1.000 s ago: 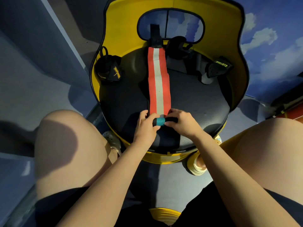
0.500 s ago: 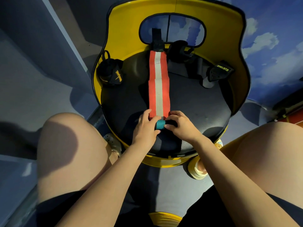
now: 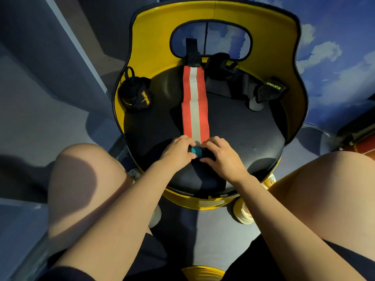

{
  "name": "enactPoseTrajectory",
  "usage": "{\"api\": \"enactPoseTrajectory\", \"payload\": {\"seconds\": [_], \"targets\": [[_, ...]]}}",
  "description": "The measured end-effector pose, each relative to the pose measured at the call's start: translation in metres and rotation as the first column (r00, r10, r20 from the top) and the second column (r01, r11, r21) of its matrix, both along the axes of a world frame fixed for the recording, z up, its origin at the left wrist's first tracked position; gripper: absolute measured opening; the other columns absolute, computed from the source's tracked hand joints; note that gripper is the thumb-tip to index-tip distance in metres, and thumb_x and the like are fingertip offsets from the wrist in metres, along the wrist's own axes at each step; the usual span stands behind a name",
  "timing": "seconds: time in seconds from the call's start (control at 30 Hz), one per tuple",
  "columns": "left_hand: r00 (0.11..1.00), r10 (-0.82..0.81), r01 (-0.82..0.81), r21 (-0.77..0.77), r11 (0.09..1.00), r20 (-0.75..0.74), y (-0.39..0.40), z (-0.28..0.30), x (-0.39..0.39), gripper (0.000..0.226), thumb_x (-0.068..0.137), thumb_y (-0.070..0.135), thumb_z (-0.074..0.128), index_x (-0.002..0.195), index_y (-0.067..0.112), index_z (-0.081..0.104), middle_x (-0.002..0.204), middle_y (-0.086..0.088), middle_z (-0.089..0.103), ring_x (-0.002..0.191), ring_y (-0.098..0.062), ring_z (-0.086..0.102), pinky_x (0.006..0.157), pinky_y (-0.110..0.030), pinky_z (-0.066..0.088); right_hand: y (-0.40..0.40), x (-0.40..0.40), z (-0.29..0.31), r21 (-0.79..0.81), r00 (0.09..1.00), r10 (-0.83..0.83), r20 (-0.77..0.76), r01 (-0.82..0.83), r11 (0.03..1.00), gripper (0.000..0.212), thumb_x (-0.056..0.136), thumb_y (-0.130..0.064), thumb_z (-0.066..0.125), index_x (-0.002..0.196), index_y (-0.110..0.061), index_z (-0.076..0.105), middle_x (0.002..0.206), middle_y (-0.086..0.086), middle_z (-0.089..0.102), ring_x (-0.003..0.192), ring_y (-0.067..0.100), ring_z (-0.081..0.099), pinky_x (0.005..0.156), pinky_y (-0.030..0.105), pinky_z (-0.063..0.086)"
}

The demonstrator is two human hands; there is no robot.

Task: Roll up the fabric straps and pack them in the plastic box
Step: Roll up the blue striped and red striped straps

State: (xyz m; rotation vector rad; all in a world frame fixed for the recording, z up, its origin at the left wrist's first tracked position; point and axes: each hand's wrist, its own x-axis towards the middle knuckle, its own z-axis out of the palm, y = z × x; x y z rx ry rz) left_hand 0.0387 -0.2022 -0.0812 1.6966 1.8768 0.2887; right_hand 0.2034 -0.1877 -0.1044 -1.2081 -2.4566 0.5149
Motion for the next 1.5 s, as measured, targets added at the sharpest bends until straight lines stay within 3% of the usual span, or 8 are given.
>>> {"api": "enactPoseTrajectory", "payload": {"seconds": [0.13,0.43,0.6,0.8,0.93,1.2,1.4,1.5], "targets": [[1.0,-0.009,0.01,-0.033,0.999,0.005,0.006,-0.001,-0.004,0.039,0.09,0.023,0.061,0.127,0.02,0.053,0.133,0.002,0.047,0.125,-0.02,0.042,0.098,-0.035,0.039,0.006,-0.002,0.001,0.022,0.998,0.003,0.065,-0.004,1.0,0.04,0.081,-0.014,0.069,0.12,-0.012,0.059,0.116,0.006,0.057,0.104,0.026,0.053,0.079,0.041,0.053],[0.932,-0.154,0.221,0.179,0.959,-0.327,-0.005,-0.007,-0.007,0.052,0.089,0.028,0.061,0.135,0.022,0.04,0.131,0.004,0.04,0.121,-0.018,0.04,0.094,-0.035,0.042,0.035,-0.008,0.011,-0.208,0.994,0.0,0.107,0.023,0.978,0.043,0.088,-0.018,0.063,0.13,-0.015,0.055,0.125,0.005,0.057,0.12,0.023,0.047,0.101,0.033,0.04],[0.975,-0.101,0.129,0.138,0.982,-0.197,0.007,-0.003,-0.006,0.043,0.088,0.023,0.063,0.129,0.019,0.049,0.127,0.004,0.046,0.118,-0.017,0.043,0.092,-0.033,0.041,0.043,-0.009,0.009,-0.222,0.992,0.011,0.122,0.016,0.975,0.041,0.088,-0.021,0.063,0.128,-0.013,0.058,0.122,0.008,0.054,0.116,0.025,0.048,0.101,0.034,0.04],[0.996,-0.075,0.075,-0.011,0.997,-0.056,0.026,0.006,-0.014,0.046,0.086,0.025,0.066,0.128,0.018,0.051,0.132,0.004,0.047,0.123,-0.019,0.044,0.095,-0.034,0.041,0.036,-0.008,0.012,0.031,0.998,0.013,0.065,-0.015,0.999,0.036,0.088,-0.02,0.063,0.123,-0.011,0.06,0.111,0.008,0.062,0.101,0.027,0.056,0.086,0.038,0.049],[0.998,-0.059,0.061,-0.066,0.996,0.035,0.033,0.009,-0.019,0.048,0.087,0.024,0.065,0.132,0.016,0.05,0.137,0.002,0.045,0.127,-0.019,0.043,0.097,-0.032,0.039,0.041,-0.008,0.013,0.047,0.992,0.066,0.11,-0.071,0.996,0.042,0.082,-0.025,0.069,0.122,-0.012,0.06,0.107,0.007,0.063,0.096,0.026,0.056,0.081,0.038,0.05],[0.969,-0.15,0.17,0.092,0.981,-0.197,0.034,0.009,-0.019,0.054,0.087,0.032,0.064,0.137,0.024,0.044,0.129,0.007,0.045,0.122,-0.015,0.042,0.1,-0.034,0.039,0.065,-0.016,0.022,-0.15,0.991,0.049,0.125,-0.03,0.988,0.034,0.086,-0.025,0.065,0.118,-0.012,0.062,0.115,0.004,0.061,0.111,0.022,0.054,0.092,0.033,0.045],[0.947,-0.144,0.196,0.163,0.967,-0.286,0.035,0.002,-0.014,0.053,0.087,0.028,0.064,0.135,0.023,0.043,0.131,0.006,0.045,0.122,-0.016,0.042,0.1,-0.033,0.036,0.082,-0.021,0.028,-0.262,0.991,0.053,0.123,-0.019,0.965,0.032,0.09,-0.024,0.06,0.12,-0.013,0.062,0.124,0.006,0.061,0.117,0.022,0.053,0.101,0.035,0.041],[0.964,-0.112,0.145,0.125,0.981,-0.242,0.043,0.005,-0.014,0.049,0.089,0.023,0.062,0.135,0.021,0.045,0.13,0.005,0.046,0.12,-0.017,0.043,0.098,-0.034,0.038,0.088,-0.023,0.023,-0.265,0.994,0.015,0.107,0.015,0.964,0.032,0.092,-0.025,0.057,0.122,-0.013,0.062,0.125,0.006,0.06,0.118,0.021,0.053,0.101,0.032,0.04]]}}
